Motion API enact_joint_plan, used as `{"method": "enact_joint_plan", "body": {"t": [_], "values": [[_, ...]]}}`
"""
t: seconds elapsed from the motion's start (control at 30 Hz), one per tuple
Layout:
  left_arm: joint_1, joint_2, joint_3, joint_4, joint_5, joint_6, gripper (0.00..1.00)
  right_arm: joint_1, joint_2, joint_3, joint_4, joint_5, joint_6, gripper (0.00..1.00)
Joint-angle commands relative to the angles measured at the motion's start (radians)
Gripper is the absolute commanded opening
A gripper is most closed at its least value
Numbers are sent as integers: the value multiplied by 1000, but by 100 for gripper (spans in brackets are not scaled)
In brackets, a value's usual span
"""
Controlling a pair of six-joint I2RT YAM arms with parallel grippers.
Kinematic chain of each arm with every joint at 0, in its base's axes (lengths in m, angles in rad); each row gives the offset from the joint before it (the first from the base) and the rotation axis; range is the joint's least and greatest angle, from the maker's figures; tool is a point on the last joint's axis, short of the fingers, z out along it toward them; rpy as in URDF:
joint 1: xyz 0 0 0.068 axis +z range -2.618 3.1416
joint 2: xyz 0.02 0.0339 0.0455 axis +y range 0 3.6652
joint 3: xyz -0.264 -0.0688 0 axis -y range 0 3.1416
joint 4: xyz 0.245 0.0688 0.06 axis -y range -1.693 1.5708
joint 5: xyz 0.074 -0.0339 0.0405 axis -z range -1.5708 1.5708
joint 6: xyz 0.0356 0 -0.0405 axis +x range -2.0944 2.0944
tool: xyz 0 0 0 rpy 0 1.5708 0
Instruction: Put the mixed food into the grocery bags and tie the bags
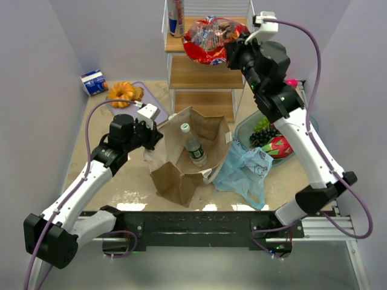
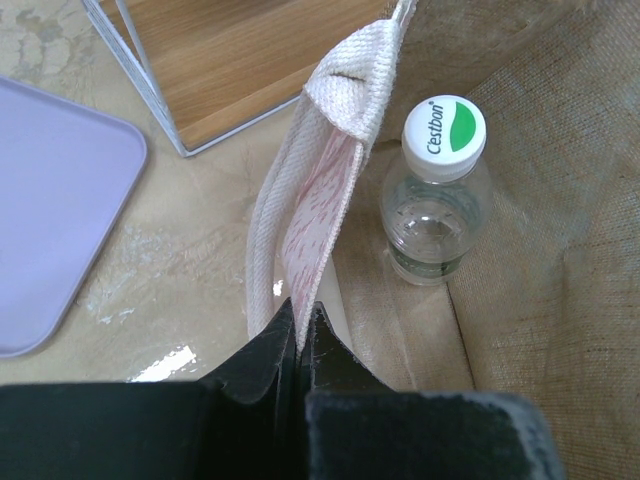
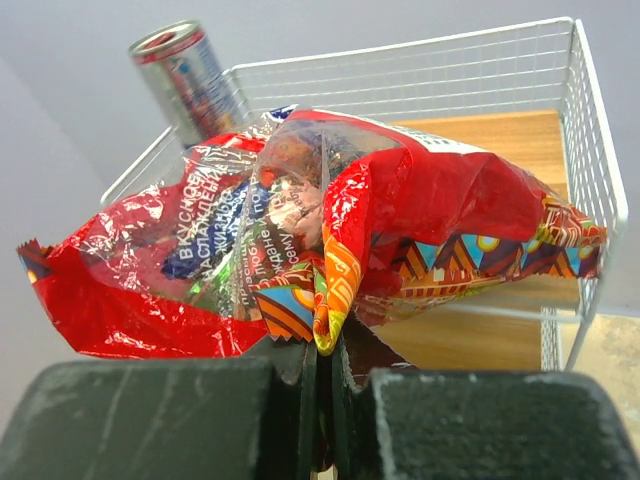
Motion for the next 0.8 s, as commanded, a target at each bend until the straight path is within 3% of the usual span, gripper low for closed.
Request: {"method": "enact_joint_plan", "body": {"t": [0.0, 0.33, 0.77], "values": [[3, -9, 0, 30, 21, -6, 0, 33, -168, -75, 172, -132, -47, 0], [3, -9, -1, 33, 29, -9, 0, 149, -305, -160, 125, -206, -134, 0], [1, 1, 0, 33, 31, -9, 0, 252, -412, -391, 111, -218, -48, 0]]}}
